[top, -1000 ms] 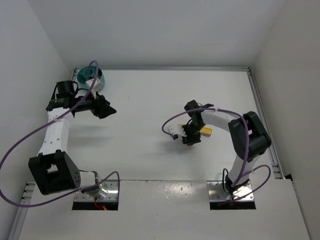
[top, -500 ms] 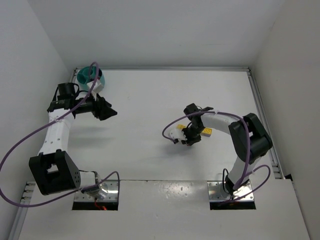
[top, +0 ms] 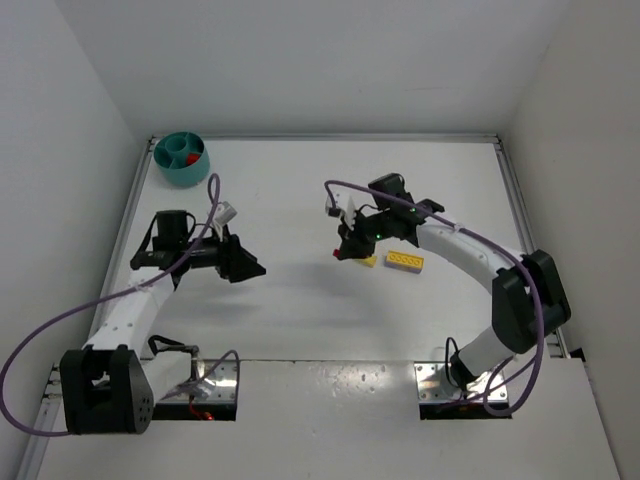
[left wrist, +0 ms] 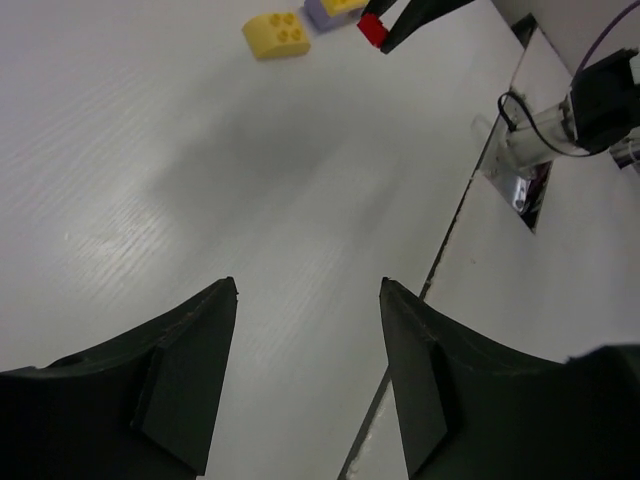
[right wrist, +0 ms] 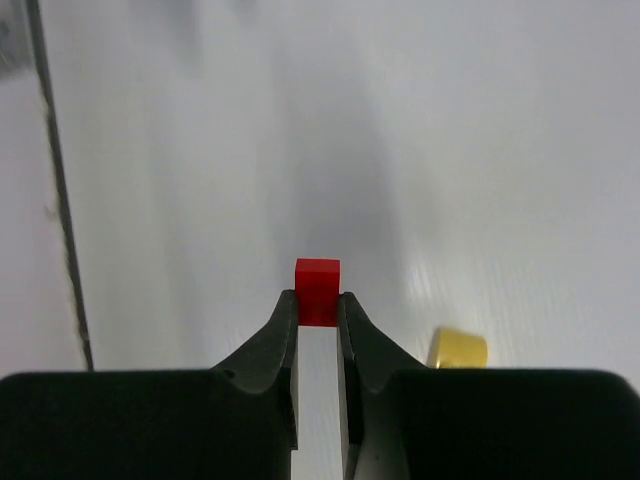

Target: Sort the legos into containers by color

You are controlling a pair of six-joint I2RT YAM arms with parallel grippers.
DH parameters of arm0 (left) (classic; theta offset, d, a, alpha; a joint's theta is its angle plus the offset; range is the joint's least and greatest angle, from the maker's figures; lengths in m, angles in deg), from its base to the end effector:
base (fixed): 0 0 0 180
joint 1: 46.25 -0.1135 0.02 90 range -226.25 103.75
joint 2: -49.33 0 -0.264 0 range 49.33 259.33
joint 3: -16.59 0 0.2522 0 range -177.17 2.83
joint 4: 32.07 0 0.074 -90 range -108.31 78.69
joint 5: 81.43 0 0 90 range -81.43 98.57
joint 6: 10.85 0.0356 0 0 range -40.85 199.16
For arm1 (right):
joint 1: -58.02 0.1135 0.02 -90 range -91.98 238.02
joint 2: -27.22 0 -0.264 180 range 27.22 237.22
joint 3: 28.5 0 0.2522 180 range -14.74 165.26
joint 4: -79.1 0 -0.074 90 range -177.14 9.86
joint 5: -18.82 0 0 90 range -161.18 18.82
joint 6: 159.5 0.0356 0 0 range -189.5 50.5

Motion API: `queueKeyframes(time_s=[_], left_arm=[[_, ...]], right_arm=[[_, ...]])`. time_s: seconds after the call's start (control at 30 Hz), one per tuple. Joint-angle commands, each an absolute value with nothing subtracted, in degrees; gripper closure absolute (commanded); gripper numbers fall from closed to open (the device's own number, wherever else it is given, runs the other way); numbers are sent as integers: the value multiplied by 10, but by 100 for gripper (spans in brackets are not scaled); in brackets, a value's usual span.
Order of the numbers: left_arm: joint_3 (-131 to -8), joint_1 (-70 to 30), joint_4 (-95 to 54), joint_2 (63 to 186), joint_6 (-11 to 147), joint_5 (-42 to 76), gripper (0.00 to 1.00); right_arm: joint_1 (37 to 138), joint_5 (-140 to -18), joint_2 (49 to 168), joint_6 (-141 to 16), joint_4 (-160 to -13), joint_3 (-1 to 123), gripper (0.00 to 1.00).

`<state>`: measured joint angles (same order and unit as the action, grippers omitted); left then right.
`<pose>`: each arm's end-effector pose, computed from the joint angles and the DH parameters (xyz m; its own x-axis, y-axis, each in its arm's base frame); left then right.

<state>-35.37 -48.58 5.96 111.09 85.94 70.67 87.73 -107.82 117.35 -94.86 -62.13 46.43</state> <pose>0.2056 -0.0231 0.2360 -0.6675 0.0282 -0.7441 0.6573 0.4918 -0.5710 0.2711 0.1792 0.2284 -0.3338 -0.5862 -0.7382 -0.9357 0.3009 0.1842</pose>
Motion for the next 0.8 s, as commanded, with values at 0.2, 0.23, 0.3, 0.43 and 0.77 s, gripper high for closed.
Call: queueKeyframes(time_s=[0.2,0.23,0.3,0.43,0.77], left_arm=[[-442,-349,-155,1241,514,660,34],[-471,-344,-155,1260,507,667,36],[-495,-332,-155,1298,496,668,36],[-550,-302,-155,1338,481,661,39],[-568,-259,-160,1368,487,651,49]], right_arm=[[904,-1120,1162,-748,-705,543,100],[904,-1120,1162,-757,-698,550,100],[910,-1120,1156,-770,-692,550,100],[921,-1114,1150,-799,-681,550,100],[945,-1075,1150,-813,-680,550,100]])
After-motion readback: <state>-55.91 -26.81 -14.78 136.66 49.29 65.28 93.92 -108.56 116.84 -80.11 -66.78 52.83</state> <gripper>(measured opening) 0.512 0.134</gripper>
